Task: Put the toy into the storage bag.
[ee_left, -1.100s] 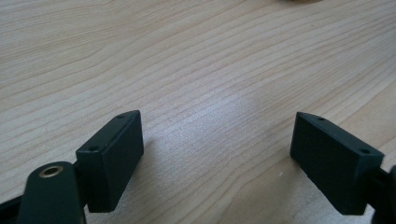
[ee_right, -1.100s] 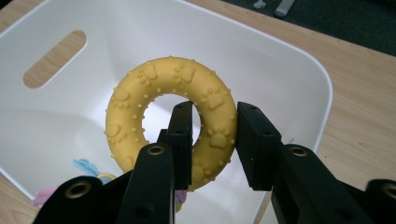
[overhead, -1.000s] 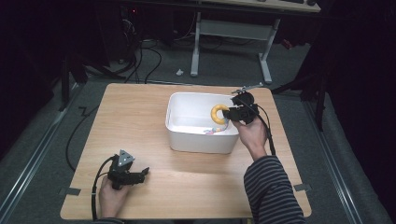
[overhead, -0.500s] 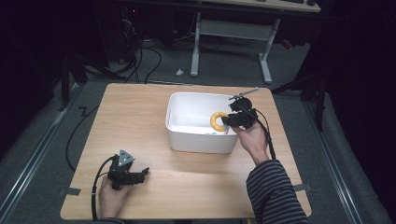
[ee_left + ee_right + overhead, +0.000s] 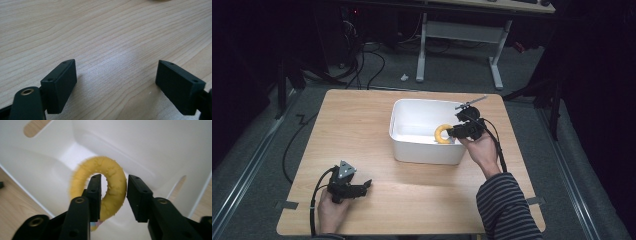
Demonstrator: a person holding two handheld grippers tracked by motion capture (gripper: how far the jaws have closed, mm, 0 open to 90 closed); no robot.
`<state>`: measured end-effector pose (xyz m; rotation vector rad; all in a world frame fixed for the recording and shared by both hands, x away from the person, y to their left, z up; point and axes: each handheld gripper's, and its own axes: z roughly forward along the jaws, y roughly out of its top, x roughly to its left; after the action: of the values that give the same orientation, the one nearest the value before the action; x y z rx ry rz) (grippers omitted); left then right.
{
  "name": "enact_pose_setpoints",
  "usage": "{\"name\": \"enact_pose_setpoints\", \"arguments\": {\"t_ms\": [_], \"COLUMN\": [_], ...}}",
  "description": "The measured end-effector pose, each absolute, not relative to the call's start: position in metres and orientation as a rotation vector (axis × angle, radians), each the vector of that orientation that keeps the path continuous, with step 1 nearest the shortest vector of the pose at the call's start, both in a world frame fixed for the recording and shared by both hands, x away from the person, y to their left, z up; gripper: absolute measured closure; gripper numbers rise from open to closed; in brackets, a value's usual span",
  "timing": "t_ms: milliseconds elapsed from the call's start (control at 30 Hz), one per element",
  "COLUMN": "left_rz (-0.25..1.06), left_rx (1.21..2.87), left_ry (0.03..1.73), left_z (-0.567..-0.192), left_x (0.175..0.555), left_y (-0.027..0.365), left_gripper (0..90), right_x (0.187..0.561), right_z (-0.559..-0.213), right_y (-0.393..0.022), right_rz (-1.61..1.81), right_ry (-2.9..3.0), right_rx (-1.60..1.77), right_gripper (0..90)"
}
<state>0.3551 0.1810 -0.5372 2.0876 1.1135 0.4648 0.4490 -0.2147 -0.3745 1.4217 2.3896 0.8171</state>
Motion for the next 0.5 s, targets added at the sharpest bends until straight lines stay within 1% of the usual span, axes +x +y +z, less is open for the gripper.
{"name": "enact_pose_setpoints", "arguments": {"t_ms": [33, 167, 300, 500], "left_rz": [0.465, 0.464, 0.462, 0.462], "left_rx": [2.087, 2.086, 2.086, 2.087], "left_ry": [1.113, 1.113, 1.113, 1.113], "left_z": [-0.537, -0.537, -0.537, -0.537], "left_x": [0.355, 0.355, 0.355, 0.355], "left_y": [0.181, 0.181, 0.181, 0.181], "left_gripper": [17.5, 17.3, 17.2, 17.0], "right_x": [0.449, 0.443, 0.434, 0.422], "right_z": [-0.374, -0.372, -0.366, -0.361], "right_y": [-0.215, -0.215, -0.230, -0.249], "right_rz": [0.829, 0.768, 0.908, 0.952], "right_ry": [2.387, 2.364, 2.290, 2.243], "right_rx": [1.422, 1.370, 1.379, 1.401], "right_gripper": [56.5, 51.6, 52.2, 52.2]}}
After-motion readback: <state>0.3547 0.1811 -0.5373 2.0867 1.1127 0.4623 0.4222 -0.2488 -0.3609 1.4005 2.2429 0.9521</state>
